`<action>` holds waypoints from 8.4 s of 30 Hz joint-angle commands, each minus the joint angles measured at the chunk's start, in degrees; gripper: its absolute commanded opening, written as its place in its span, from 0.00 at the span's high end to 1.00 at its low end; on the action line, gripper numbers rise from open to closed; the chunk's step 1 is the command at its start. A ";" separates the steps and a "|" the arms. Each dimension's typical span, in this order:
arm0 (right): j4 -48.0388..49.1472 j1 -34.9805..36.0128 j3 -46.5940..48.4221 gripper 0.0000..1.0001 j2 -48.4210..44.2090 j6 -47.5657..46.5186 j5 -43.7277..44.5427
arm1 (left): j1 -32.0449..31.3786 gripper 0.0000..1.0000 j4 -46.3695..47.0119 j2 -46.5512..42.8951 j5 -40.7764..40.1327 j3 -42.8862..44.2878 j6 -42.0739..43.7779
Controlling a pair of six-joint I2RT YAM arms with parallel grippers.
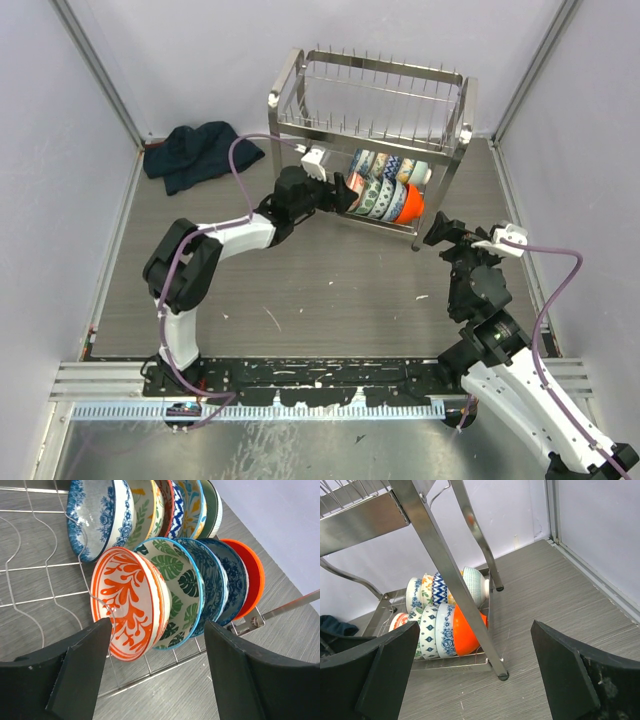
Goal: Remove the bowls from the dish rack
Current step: Pick up the bowl from the dish rack, then place the bowl at the center of the board.
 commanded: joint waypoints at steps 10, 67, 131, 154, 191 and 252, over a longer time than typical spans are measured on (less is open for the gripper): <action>0.80 0.22 -0.06 0.00 -1.07 0.60 -0.82 | 3.75 0.29 12.67 6.87 8.98 3.27 -9.19; 1.34 0.22 -0.37 0.00 -1.69 0.66 -1.43 | 3.35 0.59 29.96 13.87 3.28 -5.17 -18.16; 2.01 0.22 -0.64 0.00 -1.59 -0.02 -0.82 | 1.97 1.00 52.11 12.30 0.70 -9.14 -14.53; 2.12 0.22 -0.45 0.00 -1.38 -0.40 -0.30 | 1.92 1.00 52.11 12.58 0.93 -4.84 -16.67; 2.13 0.22 -0.59 0.00 -1.50 -0.29 -0.12 | 1.99 1.00 51.87 5.90 2.73 -6.72 -19.04; 3.91 0.22 -0.61 0.00 1.04 0.94 -3.33 | 8.67 1.00 -24.62 -32.48 -38.82 -20.44 4.31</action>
